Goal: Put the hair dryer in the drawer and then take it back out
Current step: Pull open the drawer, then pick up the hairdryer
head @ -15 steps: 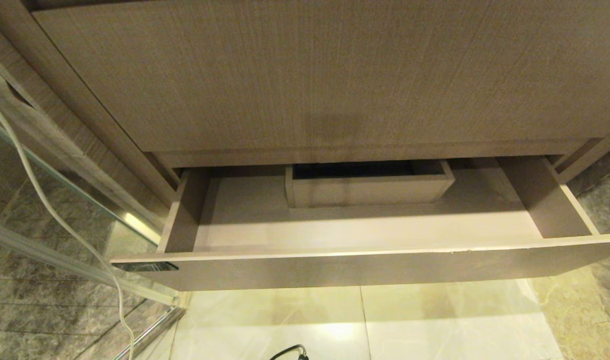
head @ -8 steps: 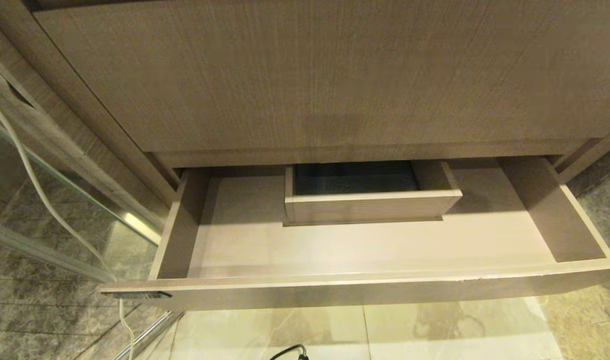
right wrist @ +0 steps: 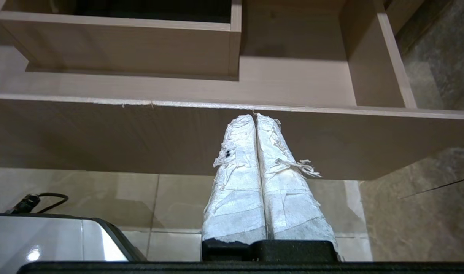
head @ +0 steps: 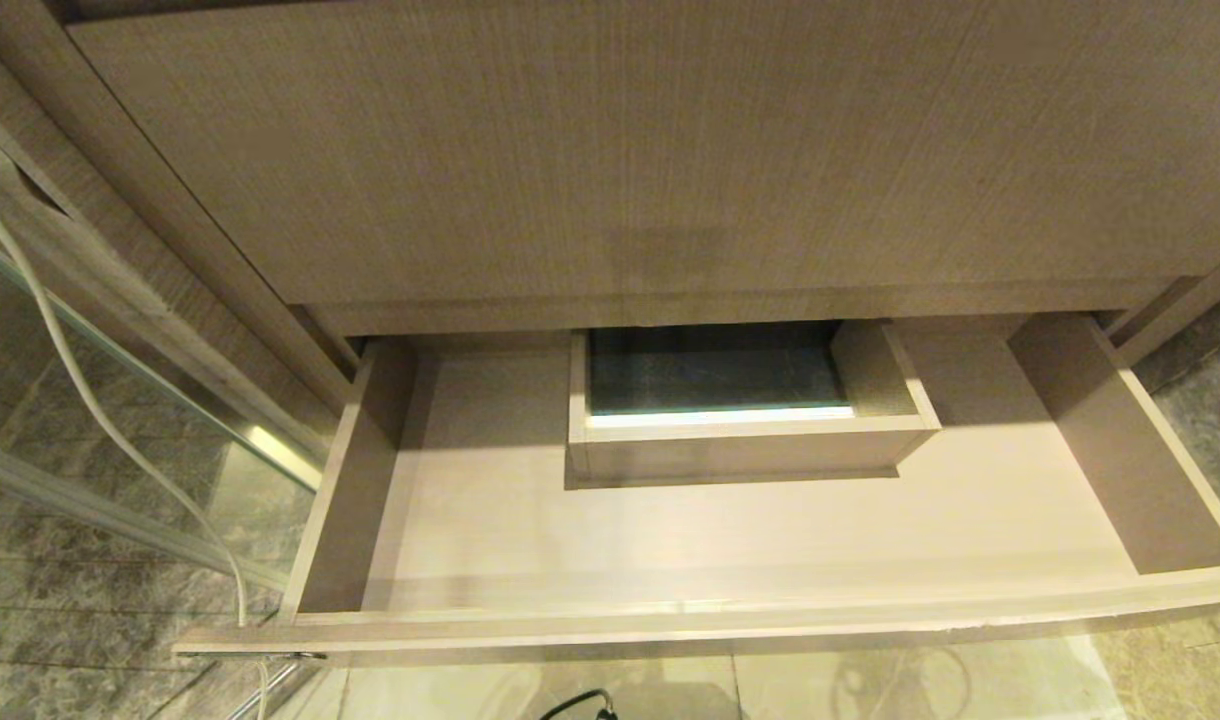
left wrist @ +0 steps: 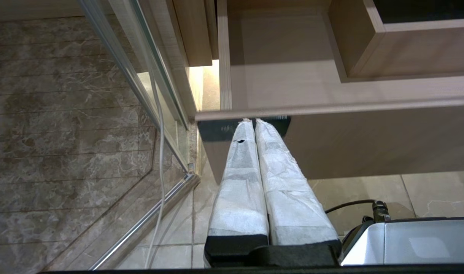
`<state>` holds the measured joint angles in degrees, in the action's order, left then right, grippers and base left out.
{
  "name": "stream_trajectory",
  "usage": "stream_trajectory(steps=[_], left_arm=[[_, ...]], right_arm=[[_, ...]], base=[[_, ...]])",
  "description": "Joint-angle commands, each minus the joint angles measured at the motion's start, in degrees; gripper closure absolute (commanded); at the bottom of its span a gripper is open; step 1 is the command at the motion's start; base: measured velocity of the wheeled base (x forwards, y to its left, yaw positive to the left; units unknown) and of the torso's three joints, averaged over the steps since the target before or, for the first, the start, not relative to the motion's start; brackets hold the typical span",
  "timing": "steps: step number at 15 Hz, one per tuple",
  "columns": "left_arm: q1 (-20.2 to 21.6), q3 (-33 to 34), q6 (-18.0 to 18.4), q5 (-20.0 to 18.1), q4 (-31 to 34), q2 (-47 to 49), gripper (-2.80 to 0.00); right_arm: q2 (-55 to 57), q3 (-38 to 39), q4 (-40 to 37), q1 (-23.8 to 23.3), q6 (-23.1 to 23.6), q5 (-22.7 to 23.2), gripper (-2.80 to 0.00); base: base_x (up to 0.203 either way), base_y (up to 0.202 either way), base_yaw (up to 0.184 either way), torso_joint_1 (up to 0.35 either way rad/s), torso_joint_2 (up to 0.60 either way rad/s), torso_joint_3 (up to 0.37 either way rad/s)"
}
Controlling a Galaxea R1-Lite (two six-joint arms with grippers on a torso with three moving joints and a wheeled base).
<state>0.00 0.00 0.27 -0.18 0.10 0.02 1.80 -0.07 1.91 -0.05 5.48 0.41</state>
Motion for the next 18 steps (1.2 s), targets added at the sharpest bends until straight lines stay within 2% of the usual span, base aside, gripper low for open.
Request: stream_trajectory(steps=[1, 6, 18], left_arm=[[0.0, 0.1, 0.0, 0.0, 0.0, 0.1, 0.00], [0.0, 0.1, 0.0, 0.0, 0.0, 0.1, 0.00], [0.0, 0.1, 0.0, 0.0, 0.0, 0.1, 0.00]], right_arm=[[-1.7, 0.1, -1.9, 0.1, 0.2, 0.3, 0.00], [-1.8, 0.1, -2.3, 0.1, -3.0, -0.2, 0.00], [-1.8, 0.1, -2.3, 0.1, -3.2, -0.2, 0.00]], base=[[0.000, 0.000, 0.000, 0.000, 0.00, 0.000], [0.000, 0.000, 0.000, 0.000, 0.00, 0.000], [0.000, 0.000, 0.000, 0.000, 0.00, 0.000]])
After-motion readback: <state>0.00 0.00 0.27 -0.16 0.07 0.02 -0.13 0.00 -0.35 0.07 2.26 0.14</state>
